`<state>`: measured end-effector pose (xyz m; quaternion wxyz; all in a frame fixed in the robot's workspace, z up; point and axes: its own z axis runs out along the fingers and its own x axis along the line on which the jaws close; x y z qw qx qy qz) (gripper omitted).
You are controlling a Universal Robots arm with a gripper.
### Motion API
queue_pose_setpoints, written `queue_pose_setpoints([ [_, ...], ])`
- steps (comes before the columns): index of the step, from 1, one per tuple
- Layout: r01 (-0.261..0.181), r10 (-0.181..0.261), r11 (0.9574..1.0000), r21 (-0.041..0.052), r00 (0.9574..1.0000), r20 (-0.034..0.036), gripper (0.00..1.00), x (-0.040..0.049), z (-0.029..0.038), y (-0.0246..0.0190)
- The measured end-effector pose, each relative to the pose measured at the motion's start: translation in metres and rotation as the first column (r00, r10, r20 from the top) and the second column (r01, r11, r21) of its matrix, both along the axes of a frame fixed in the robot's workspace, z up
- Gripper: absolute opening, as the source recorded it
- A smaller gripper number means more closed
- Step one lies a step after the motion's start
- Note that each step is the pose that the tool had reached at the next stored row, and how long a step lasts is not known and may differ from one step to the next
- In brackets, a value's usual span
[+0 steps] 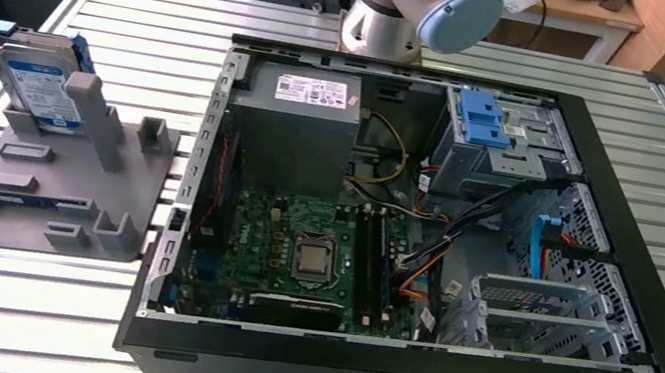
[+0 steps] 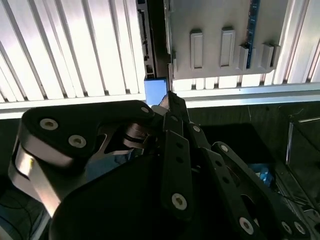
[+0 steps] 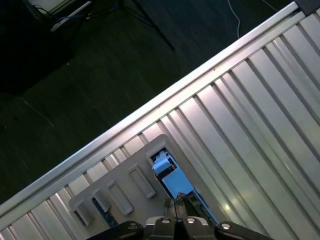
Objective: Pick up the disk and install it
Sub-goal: 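Pick up the disk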
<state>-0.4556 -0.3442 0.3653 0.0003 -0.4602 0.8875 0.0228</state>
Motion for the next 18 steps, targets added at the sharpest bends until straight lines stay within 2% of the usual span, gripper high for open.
queue_pose_setpoints([
  [3,-0.055,0.055,0.9985,0.0,0.9985,-0.0001,0.11,0.0,-0.0002,0.0],
  [6,-0.109,0.109,0.9941,0.0,0.9941,-0.0001,0.11,0.0,-0.0004,0.0],
  [8,-0.145,0.145,0.9895,0.0,0.9895,0.0,0.11,0.0,-0.0006,0.0],
  [12,-0.21,0.21,0.9777,0.0,0.9777,-0.0001,0.11,0.0,-0.0007,0.0],
  [13,-0.215,0.215,0.9765,0.0,0.9765,-0.0001,0.11,-0.0001,-0.0007,0.0],
  [18,-0.218,0.218,0.9759,0.0,0.9759,-0.0001,0.11,0.0,-0.0007,0.0],
])
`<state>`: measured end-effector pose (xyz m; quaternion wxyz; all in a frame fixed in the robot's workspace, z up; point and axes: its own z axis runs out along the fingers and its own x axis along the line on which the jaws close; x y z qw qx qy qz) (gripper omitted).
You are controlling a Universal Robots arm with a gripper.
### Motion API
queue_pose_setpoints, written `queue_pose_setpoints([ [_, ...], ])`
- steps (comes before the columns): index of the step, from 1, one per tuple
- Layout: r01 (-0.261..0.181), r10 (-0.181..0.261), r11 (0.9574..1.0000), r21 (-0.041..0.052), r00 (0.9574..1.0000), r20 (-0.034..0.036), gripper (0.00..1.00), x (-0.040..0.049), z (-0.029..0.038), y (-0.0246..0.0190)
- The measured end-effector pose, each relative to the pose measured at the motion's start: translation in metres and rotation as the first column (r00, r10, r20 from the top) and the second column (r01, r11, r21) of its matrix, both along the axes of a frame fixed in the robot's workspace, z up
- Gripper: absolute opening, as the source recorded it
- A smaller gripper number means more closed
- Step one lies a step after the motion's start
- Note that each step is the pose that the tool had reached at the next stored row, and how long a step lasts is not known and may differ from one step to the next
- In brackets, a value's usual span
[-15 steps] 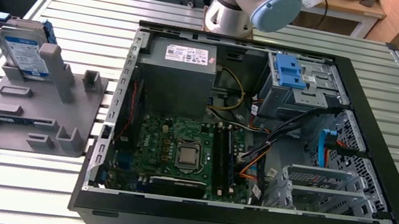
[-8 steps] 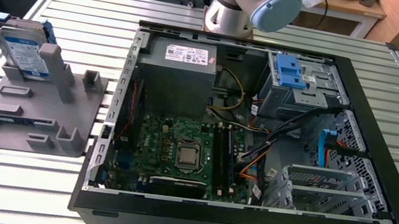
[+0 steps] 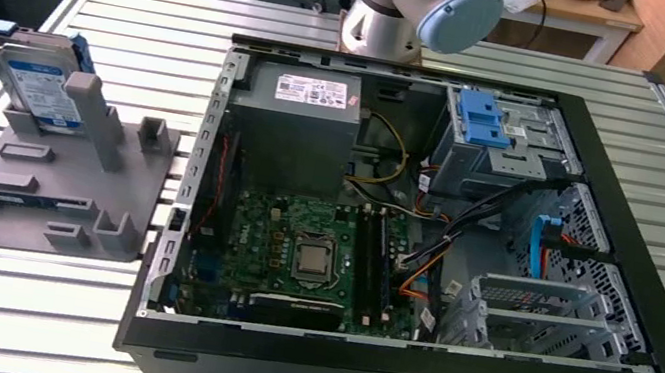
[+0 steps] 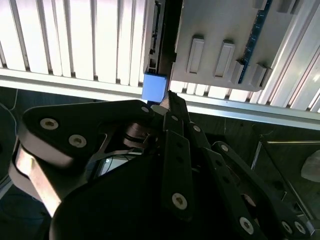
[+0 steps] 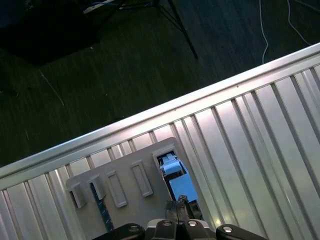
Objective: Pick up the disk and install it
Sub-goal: 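Pick up the disk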
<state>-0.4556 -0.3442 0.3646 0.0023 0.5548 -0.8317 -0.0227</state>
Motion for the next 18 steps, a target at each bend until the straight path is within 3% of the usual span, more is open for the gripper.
queue_pose_setpoints([
  [5,-0.014,0.014,0.9999,0.0,0.9999,0.0,0.11,0.0,0.0,0.0],
  [11,-0.088,0.088,0.9961,0.0,0.9961,0.0,0.11,0.0,0.0,0.0],
  [18,-0.095,0.095,0.9955,0.0,0.9955,0.0,0.11,0.0,0.0,0.0],
])
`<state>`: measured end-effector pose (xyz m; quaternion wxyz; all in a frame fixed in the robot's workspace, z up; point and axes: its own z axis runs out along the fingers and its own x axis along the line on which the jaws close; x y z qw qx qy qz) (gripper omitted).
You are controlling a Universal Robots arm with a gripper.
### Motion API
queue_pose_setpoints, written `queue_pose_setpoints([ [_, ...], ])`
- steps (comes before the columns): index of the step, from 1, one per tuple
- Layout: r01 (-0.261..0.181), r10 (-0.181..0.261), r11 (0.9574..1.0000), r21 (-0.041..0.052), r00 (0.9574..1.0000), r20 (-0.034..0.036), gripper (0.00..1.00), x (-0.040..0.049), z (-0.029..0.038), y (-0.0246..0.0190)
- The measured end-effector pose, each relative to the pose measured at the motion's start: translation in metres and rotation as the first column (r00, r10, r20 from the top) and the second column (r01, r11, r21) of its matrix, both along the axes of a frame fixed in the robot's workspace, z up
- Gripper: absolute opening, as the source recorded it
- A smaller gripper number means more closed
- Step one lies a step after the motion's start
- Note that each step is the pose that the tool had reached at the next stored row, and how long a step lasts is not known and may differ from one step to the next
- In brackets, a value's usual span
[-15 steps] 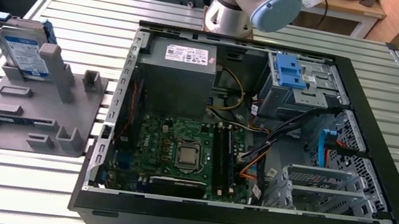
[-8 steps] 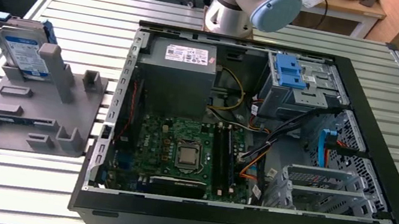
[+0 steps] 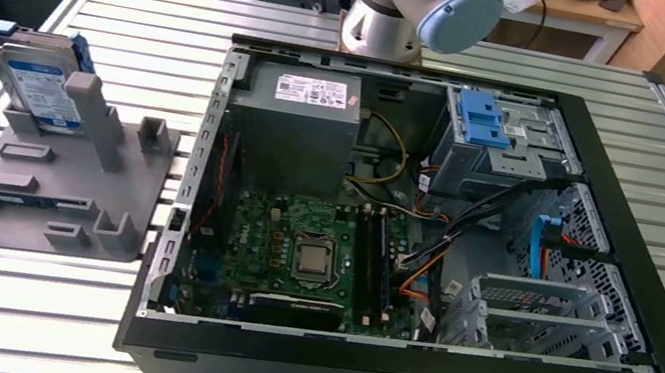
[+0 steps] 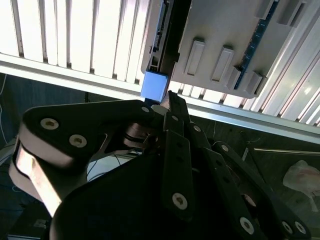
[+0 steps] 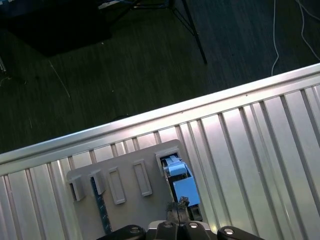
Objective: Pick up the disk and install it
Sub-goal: 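Pick up the disk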
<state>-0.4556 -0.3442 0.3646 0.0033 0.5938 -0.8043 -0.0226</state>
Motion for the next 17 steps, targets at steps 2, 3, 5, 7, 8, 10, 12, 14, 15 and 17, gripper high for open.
queue_pose_setpoints([
  [2,0.0,0.0,1.0,0.0,1.0,0.0,0.11,0.0,0.0,0.0],
  [3,-0.001,0.001,1.0,0.0,1.0,0.0,0.11,0.0,0.0,0.0],
  [5,-0.001,0.001,1.0,0.0,1.0,0.0,0.11,0.0,0.0,0.0],
  [7,-0.001,0.001,1.0,0.0,1.0,0.0,0.11,0.0,0.0,0.0],
  [8,-0.003,0.003,1.0,0.0,1.0,0.0,0.11,0.0,0.0,0.0],
  [10,-0.021,0.021,0.9998,0.0001,0.9998,0.0001,0.11,0.0,-0.0001,0.0],
  [12,-0.056,0.056,0.9984,0.0001,0.9984,0.0001,0.11,0.0,-0.0002,0.0],
  [14,-0.093,0.093,0.9956,0.0001,0.9956,0.0001,0.11,0.0,-0.0004,0.0],
  [15,-0.111,0.111,0.9938,0.0,0.9938,0.0,0.11,0.0,-0.0005,0.0],
  [17,-0.146,0.146,0.9893,-0.0001,0.9893,0.0006,0.11,0.0,-0.0007,0.0],
])
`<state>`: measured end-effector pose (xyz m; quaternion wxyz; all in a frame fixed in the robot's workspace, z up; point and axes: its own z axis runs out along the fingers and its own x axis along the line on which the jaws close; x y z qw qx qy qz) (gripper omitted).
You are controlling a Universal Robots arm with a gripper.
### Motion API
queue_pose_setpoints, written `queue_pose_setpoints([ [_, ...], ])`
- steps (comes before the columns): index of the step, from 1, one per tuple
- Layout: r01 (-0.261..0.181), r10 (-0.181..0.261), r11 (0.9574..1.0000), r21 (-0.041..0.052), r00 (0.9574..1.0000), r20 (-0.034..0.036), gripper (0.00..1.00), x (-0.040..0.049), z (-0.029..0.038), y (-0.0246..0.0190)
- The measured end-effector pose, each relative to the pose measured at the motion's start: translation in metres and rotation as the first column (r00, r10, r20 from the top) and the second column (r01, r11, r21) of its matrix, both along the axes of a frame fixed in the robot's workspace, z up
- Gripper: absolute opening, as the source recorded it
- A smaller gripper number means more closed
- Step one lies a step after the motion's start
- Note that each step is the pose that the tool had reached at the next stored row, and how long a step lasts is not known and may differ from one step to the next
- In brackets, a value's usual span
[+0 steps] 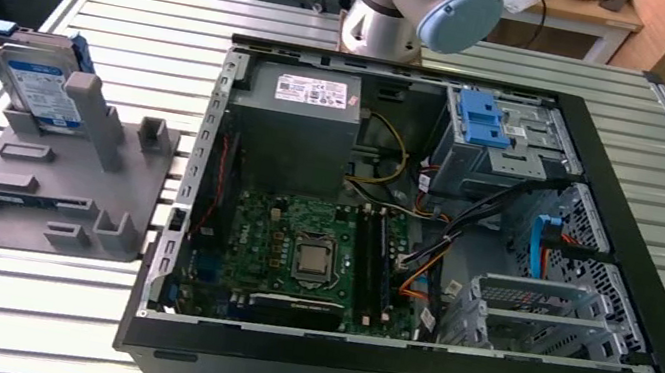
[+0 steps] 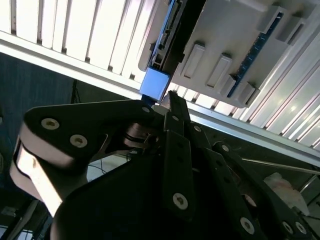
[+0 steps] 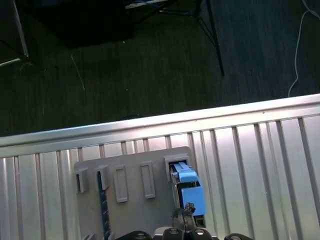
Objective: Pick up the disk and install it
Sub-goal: 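Pick up the disk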
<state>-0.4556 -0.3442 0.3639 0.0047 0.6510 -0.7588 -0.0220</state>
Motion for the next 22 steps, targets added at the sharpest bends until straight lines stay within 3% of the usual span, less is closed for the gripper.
queue_pose_setpoints([
  [6,-0.022,0.022,0.9998,0.0,0.9998,0.0033,0.11,0.0003,-0.0006,0.0011],
  [9,-0.022,0.022,0.9998,0.0,0.9998,0.0033,0.29,0.0003,-0.0005,0.0011],
  [12,-0.022,0.022,0.9998,-0.0033,0.9998,0.0032,0.35,0.0003,-0.0016,0.0021],
  [16,-0.022,0.023,0.9996,-0.0147,0.9997,0.0033,0.53,0.0003,-0.0084,0.0076],
  [22,-0.067,0.067,0.9976,-0.0154,0.9977,0.0068,0.53,0.0003,-0.0181,0.0091],
])
